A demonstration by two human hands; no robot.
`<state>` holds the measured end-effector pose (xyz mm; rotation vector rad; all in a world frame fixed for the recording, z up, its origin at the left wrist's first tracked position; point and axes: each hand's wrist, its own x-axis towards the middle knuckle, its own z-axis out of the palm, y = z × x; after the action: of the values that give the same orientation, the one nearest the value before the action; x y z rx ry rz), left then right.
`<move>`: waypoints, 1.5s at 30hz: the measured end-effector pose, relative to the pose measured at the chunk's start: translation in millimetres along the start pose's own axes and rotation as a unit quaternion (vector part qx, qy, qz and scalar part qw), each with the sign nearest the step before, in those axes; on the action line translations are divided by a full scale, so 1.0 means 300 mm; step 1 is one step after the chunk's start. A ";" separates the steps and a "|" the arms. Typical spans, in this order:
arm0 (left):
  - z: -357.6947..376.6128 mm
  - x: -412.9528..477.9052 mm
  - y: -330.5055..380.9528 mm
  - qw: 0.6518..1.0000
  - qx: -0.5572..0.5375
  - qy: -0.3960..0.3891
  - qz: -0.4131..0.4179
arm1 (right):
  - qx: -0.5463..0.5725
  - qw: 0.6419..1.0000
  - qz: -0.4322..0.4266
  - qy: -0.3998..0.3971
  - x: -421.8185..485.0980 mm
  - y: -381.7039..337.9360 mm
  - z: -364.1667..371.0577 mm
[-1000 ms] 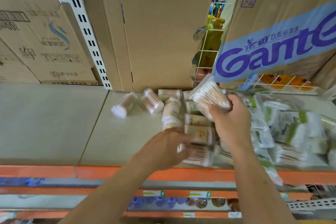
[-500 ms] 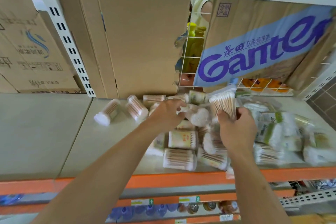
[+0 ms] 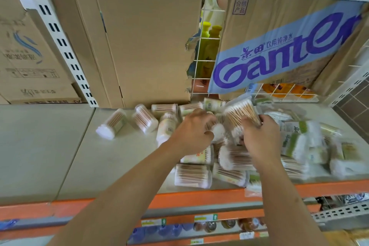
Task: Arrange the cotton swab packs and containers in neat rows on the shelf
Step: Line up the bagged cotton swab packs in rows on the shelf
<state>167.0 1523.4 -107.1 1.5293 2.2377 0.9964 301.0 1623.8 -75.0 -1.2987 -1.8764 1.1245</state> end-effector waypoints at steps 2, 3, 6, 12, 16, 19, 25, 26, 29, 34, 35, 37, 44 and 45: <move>0.009 0.031 0.014 0.999 0.029 0.002 0.023 | 0.038 0.999 0.007 0.028 -0.004 -0.003 0.002; 0.009 0.053 0.031 0.998 0.051 -0.019 0.025 | 0.046 0.998 0.008 0.045 -0.005 -0.003 0.001; -0.011 0.112 0.112 0.977 0.129 -0.169 -0.022 | 0.064 0.995 0.007 0.076 -0.013 0.004 -0.003; 0.008 0.150 0.136 0.968 0.169 -0.180 -0.039 | 0.075 0.994 0.010 0.081 -0.017 0.029 -0.020; -0.047 0.121 0.093 0.988 0.088 -0.117 -0.044 | 0.094 0.992 -0.005 0.080 -0.024 0.029 -0.031; -0.118 0.090 0.087 0.995 -0.035 -0.032 -0.086 | 0.110 0.992 -0.018 0.065 -0.034 0.004 -0.022; -0.242 -0.032 0.018 0.937 -0.244 0.172 -0.183 | 0.218 0.976 -0.008 -0.024 -0.073 -0.065 0.052; -0.255 -0.062 0.000 0.918 -0.274 0.200 -0.205 | 0.241 0.969 -0.002 -0.045 -0.084 -0.073 0.071; -0.286 -0.164 -0.051 0.865 -0.352 0.258 -0.248 | 0.282 0.952 0.016 -0.121 -0.133 -0.100 0.140; -0.348 -0.372 -0.121 0.795 -0.434 0.300 -0.301 | 0.262 0.941 0.006 -0.213 -0.247 -0.130 0.275; -0.361 -0.413 -0.137 0.786 -0.441 0.309 -0.304 | 0.263 0.937 0.004 -0.229 -0.273 -0.141 0.302; -0.387 -0.497 -0.170 0.768 -0.454 0.332 -0.305 | 0.260 0.928 -0.001 -0.268 -0.330 -0.169 0.360; -0.524 -0.798 -0.297 0.710 -0.505 0.402 -0.282 | 0.195 0.914 -0.053 -0.353 -0.571 -0.272 0.575; -0.549 -0.844 -0.319 0.704 -0.508 0.410 -0.281 | 0.190 0.914 -0.053 -0.355 -0.611 -0.283 0.608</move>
<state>112.1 1211.9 -91.0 -0.1480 1.6394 2.3464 177.2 1381.7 -86.3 -0.5879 -2.0118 1.9645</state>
